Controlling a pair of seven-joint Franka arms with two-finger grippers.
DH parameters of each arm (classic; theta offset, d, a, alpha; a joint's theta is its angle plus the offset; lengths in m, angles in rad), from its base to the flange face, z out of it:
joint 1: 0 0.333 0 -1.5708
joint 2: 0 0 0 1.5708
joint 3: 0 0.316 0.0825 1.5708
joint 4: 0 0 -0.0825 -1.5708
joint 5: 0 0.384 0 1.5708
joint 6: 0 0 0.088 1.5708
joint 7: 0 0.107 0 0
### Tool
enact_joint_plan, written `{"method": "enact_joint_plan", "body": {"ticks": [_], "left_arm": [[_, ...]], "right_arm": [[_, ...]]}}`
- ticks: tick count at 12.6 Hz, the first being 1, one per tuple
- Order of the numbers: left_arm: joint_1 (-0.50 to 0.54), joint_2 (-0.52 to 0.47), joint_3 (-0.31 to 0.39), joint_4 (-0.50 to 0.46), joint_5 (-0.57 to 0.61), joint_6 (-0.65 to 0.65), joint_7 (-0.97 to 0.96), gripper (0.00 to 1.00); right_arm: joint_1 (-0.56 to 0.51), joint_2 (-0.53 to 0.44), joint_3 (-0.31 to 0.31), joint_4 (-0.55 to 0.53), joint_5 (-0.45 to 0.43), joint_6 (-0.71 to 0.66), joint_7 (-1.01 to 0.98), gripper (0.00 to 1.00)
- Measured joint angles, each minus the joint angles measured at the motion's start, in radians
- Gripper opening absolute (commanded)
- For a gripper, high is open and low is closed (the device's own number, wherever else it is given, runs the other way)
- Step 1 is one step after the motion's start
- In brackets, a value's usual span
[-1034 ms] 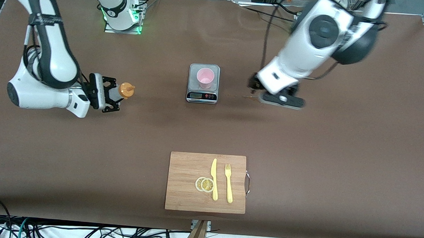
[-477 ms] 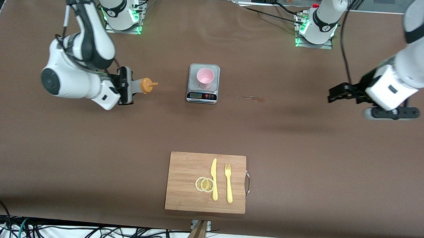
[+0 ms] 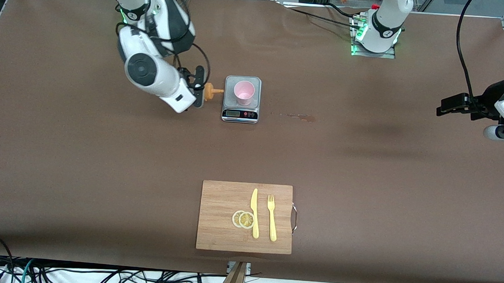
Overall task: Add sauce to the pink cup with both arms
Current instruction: 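Tilt the white bottle over the pink cup with the right gripper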
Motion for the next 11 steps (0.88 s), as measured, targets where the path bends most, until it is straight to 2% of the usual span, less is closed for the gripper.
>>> {"method": "enact_joint_plan", "body": {"ticks": [8,11], "left_arm": [[-0.004,0.010,-0.015,0.009,0.005,-0.026,0.006,1.00],[-0.004,0.016,-0.014,0.010,0.005,-0.026,0.006,1.00]], "right_arm": [[0.007,0.001,0.168,-0.007,-0.213,-0.015,0.308,0.38],[0.016,0.004,0.206,-0.007,-0.285,-0.048,0.394,0.38]]}}
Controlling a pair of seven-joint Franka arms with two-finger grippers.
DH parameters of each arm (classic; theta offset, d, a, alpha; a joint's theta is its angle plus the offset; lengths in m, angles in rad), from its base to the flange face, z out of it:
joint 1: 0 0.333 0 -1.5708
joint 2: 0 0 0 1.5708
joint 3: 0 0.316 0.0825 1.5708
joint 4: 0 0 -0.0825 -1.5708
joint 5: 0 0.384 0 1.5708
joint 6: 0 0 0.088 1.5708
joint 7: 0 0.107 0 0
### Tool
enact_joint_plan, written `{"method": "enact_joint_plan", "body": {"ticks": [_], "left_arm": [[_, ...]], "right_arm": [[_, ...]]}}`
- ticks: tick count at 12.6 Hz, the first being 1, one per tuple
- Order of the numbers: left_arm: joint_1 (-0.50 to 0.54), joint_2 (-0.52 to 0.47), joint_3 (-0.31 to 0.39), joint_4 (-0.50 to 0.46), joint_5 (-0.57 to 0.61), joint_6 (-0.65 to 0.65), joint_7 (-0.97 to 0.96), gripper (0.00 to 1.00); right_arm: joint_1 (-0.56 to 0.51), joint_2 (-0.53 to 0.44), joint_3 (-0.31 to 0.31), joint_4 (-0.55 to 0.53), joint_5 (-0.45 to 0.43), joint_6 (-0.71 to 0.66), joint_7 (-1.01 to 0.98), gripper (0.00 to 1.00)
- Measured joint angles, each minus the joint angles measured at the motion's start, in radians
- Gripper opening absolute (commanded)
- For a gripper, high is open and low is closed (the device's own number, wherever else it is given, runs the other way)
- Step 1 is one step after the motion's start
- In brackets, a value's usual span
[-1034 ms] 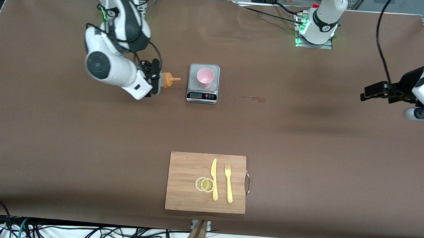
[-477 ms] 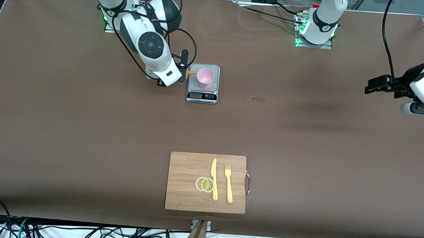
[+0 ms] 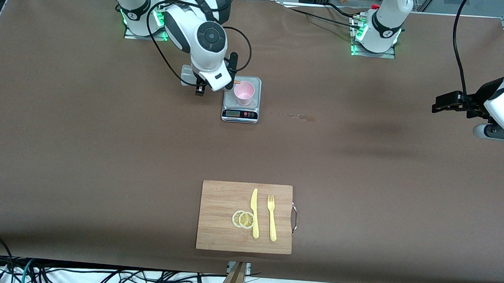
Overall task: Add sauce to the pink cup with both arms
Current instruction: 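Tilt the white bottle over the pink cup with the right gripper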
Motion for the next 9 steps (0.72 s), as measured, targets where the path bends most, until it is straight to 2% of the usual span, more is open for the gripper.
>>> {"method": "enact_joint_plan", "body": {"ticks": [9], "left_arm": [[-0.002,0.006,-0.002,0.004,0.000,0.000,0.002,1.00]], "right_arm": [[0.074,0.079,0.024,0.088,-0.136,-0.103,0.118,0.38]]}}
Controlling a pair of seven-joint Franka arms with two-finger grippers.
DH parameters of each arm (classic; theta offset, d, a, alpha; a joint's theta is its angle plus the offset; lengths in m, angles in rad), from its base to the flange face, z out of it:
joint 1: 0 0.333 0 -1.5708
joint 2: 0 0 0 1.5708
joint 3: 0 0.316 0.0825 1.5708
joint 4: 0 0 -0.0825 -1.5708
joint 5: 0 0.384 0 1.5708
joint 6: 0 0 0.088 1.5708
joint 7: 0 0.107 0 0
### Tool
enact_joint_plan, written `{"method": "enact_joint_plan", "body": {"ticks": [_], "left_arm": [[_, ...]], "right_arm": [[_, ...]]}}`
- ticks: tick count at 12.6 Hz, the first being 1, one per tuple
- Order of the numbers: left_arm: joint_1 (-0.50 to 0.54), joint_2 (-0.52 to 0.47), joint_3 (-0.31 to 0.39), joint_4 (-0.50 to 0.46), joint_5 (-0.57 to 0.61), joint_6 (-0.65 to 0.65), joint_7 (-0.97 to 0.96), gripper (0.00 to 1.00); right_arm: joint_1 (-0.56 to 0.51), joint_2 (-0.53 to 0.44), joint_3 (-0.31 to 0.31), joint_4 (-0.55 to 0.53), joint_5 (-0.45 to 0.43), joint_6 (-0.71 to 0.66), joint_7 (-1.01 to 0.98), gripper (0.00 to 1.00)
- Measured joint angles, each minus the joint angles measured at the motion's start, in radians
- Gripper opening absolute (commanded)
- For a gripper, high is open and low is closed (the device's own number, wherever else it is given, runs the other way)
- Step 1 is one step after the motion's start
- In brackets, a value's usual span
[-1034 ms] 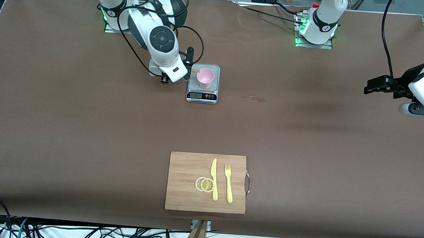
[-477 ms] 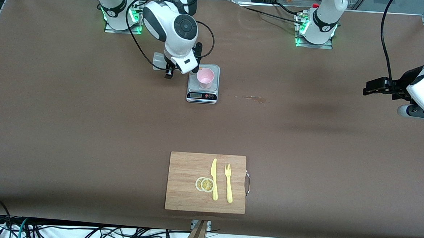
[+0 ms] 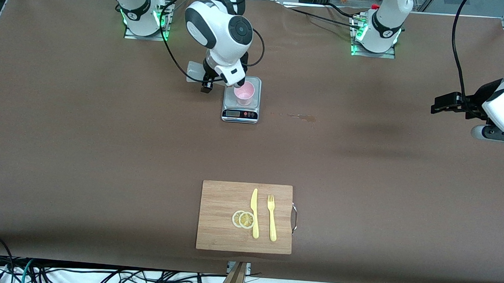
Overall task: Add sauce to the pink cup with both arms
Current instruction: 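Tilt the white bottle over the pink cup with the right gripper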
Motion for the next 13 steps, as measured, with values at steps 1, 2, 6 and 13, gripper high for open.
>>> {"method": "enact_joint_plan", "body": {"ticks": [1,2,6,13], "left_arm": [[0.000,0.001,0.000,0.000,0.000,0.000,0.000,1.00],[0.000,0.002,0.000,0.000,0.000,0.000,0.000,1.00],[0.001,0.005,0.003,0.000,0.000,0.000,0.000,1.00],[0.000,0.005,0.000,0.000,0.000,0.000,0.000,1.00]], "right_arm": [[0.005,0.008,0.000,0.011,-0.007,-0.011,0.005,0.38],[0.008,0.013,0.000,0.020,-0.010,-0.020,0.009,0.39],[0.007,0.016,0.000,0.031,-0.010,-0.035,0.010,0.40],[-0.002,0.016,-0.006,0.037,-0.012,-0.041,0.000,0.41]]}}
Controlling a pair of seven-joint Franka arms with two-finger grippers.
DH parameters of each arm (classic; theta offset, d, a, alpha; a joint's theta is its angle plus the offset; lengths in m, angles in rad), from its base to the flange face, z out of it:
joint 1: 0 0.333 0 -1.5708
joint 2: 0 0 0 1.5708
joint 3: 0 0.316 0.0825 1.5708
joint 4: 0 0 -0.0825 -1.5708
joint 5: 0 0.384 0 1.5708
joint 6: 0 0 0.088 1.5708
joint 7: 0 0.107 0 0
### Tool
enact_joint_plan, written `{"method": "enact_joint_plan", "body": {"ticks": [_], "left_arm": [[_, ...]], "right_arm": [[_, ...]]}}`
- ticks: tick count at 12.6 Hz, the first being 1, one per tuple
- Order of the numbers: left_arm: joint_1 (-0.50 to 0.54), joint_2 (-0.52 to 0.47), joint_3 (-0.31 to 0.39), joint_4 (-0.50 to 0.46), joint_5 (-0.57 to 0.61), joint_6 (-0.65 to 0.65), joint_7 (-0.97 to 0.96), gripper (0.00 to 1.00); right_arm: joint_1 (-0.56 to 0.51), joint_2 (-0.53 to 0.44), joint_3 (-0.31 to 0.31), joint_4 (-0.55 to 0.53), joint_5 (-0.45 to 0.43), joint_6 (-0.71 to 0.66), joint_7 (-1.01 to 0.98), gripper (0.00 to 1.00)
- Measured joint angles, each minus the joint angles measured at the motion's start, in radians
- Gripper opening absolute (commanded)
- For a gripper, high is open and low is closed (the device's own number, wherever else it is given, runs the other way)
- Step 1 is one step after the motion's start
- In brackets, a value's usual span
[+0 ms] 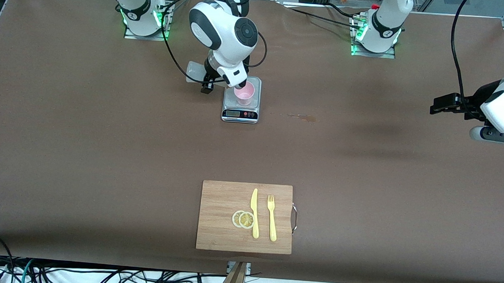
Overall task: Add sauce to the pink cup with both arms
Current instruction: 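Tilt the white bottle over the pink cup with the right gripper, then carry the bottle back and set it upright on the table with the right gripper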
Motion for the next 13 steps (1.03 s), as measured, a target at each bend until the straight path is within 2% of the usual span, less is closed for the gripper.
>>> {"method": "enact_joint_plan", "body": {"ticks": [3,7,13], "left_arm": [[0.000,0.000,0.000,0.000,0.000,0.000,0.000,1.00],[-0.001,0.000,-0.001,0.000,0.000,0.000,0.000,1.00],[-0.001,0.000,-0.001,0.001,0.000,0.000,0.000,1.00]], "right_arm": [[-0.049,-0.001,-0.006,0.033,0.025,-0.015,-0.053,0.41],[-0.146,-0.037,-0.017,0.074,0.182,-0.027,-0.202,0.41],[-0.272,-0.086,-0.200,0.094,0.514,-0.041,-0.660,0.41]]}}
